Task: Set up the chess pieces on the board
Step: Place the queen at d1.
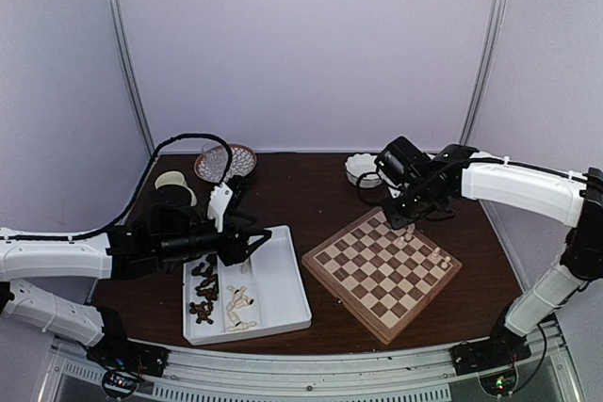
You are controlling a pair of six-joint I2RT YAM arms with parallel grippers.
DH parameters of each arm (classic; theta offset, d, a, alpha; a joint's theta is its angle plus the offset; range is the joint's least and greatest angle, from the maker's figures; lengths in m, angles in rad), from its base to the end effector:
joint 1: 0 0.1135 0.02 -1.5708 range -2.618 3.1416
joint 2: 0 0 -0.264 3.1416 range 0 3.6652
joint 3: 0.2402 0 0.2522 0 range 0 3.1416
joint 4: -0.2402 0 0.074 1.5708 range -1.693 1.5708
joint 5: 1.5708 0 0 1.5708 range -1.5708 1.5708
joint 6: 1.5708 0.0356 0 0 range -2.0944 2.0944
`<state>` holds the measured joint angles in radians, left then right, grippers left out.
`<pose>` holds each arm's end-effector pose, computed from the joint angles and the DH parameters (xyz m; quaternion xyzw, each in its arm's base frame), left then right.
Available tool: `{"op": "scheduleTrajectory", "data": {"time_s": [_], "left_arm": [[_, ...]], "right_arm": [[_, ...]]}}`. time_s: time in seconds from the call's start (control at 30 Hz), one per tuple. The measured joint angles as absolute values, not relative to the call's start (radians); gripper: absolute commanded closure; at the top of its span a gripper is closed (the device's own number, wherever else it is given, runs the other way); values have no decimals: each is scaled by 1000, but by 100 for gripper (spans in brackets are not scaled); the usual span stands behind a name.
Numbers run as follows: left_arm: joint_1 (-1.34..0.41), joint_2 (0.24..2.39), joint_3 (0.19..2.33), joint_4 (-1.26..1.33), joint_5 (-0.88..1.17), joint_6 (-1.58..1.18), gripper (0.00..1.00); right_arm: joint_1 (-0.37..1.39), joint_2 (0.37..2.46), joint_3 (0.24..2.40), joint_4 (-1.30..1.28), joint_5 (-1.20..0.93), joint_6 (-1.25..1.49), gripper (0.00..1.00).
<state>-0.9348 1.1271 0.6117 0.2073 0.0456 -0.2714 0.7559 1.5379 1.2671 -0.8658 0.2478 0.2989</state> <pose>0.1494 -0.2051 0.2502 0.2755 0.7586 -0.3499 0.4755 0.2309 0.2056 0.2712 -0.1936 0.9499 0.0033 0.2454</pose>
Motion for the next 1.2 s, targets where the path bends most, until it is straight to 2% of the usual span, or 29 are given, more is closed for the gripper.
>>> {"op": "scheduleTrajectory", "data": {"time_s": [0.5, 0.8, 1.2], "left_arm": [[-935, 1125, 612, 207, 54, -272, 48], [-935, 1132, 612, 207, 57, -272, 48], [-935, 1137, 612, 208, 60, -273, 48]], "right_arm": [[576, 1414, 1132, -860, 260, 321, 90], [527, 1420, 1059, -817, 135, 321, 90], [510, 1477, 1055, -777, 108, 321, 90]]}}
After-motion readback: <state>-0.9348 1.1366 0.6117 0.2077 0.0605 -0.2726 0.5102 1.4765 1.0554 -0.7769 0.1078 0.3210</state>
